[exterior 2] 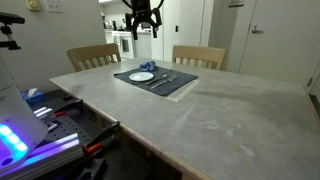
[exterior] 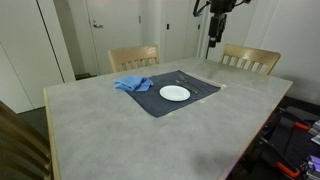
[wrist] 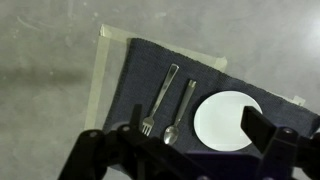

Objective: Put the right most fork on the plate

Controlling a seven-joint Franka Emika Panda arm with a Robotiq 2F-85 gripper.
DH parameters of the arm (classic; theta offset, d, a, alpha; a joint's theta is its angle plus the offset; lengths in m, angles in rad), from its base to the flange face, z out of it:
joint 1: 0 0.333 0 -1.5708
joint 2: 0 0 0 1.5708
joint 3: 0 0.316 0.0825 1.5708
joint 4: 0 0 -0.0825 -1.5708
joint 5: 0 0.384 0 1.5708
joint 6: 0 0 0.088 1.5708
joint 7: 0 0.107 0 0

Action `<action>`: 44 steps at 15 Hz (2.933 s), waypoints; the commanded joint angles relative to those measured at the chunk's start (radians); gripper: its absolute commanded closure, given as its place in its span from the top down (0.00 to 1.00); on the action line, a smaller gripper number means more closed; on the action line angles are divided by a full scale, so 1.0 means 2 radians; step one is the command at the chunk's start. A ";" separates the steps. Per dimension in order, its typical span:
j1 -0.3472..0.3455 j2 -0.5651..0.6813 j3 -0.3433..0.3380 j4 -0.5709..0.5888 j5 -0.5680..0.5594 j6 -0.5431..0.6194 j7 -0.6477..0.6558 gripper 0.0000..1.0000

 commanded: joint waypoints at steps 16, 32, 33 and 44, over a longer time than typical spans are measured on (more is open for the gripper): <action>-0.041 0.122 -0.008 0.006 0.166 0.134 -0.165 1.00; -0.055 0.231 0.014 0.109 0.158 0.114 -0.133 1.00; -0.059 0.243 0.017 0.120 0.171 0.121 -0.122 1.00; -0.111 0.327 0.048 0.160 0.208 0.206 -0.061 1.00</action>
